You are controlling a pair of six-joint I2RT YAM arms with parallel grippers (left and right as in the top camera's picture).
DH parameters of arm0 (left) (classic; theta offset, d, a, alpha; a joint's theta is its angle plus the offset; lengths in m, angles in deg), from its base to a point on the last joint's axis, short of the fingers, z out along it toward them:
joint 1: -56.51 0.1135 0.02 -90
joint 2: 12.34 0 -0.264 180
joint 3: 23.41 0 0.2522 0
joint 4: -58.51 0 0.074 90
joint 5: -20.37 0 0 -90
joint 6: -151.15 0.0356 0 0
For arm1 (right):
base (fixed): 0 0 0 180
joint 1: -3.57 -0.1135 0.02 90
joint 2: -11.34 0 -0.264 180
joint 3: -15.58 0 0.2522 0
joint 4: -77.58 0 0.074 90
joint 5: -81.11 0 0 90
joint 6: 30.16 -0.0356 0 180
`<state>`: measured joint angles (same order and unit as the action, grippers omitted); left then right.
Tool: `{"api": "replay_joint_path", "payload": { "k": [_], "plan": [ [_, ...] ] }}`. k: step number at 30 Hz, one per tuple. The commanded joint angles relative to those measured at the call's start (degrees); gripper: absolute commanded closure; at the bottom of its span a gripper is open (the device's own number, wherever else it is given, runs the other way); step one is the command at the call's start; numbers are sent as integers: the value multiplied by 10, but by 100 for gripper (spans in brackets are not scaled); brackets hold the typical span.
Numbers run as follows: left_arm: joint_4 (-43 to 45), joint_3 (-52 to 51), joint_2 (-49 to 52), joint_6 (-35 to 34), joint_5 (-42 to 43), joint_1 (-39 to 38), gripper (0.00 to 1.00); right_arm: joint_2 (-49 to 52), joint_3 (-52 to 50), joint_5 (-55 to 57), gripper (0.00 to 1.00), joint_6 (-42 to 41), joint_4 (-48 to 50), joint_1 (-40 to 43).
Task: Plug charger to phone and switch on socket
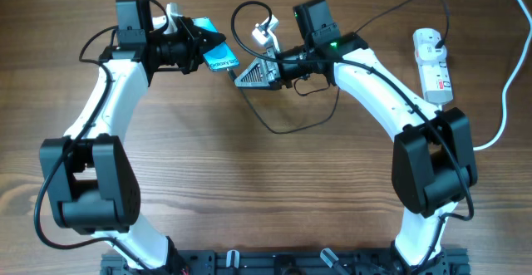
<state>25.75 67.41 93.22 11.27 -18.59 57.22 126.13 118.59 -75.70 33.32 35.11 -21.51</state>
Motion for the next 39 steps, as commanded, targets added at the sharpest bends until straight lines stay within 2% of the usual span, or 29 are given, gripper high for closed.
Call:
{"api": "replay_joint_path", "payload": {
  "k": [1, 6, 16, 22, 27, 35, 39],
  "plan": [
    [5, 6, -4, 2, 31, -13, 96, -9, 0, 13, 96, -4, -10, -2],
    [5, 6, -4, 3, 36, -19, 96, -9, 0, 13, 96, -5, -9, -2],
    [-17, 6, -4, 73, 36, -28, 96, -9, 0, 14, 96, -4, -9, -2],
    [-19, 6, -4, 76, 66, -27, 96, -9, 0, 52, 96, -5, -20, -1],
    [-48, 6, -4, 122, 66, -27, 96, -9, 0, 52, 96, -5, -20, 0],
    [-88, 6, -4, 122, 65, -35, 96, -9, 0, 54, 96, -7, -18, 0],
    [-113, 6, -4, 122, 63, -45, 96, -9, 0, 71, 95, -42, 13, 0]
  ]
}}
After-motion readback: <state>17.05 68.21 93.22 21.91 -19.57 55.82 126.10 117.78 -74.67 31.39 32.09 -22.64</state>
